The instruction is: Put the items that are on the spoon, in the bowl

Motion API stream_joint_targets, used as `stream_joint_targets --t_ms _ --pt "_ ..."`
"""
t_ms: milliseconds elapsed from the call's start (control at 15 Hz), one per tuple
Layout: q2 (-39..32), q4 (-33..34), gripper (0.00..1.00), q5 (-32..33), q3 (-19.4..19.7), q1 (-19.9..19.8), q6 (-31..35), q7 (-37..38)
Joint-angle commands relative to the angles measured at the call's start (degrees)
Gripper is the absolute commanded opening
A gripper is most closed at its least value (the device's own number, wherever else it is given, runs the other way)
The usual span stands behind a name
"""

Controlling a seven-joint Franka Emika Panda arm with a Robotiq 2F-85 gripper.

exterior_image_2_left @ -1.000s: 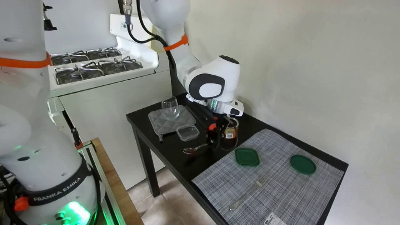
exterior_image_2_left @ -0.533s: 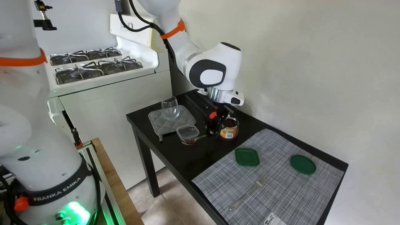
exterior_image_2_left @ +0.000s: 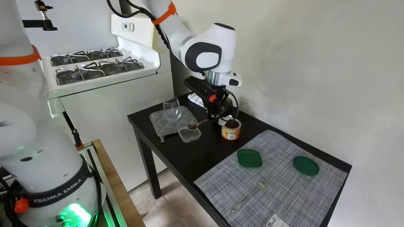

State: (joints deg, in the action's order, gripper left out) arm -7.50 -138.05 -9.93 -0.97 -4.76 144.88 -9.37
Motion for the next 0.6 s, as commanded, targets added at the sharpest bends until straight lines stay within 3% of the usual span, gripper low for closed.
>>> stream_joint_targets --t_ms 0,533 --pt "1.92 -2.27 0.03 -3.54 -1.45 1.67 4.55 -1.73" --pt "2.65 -6.16 0.03 -9.28 -5.59 2.9 17.21 -8.55"
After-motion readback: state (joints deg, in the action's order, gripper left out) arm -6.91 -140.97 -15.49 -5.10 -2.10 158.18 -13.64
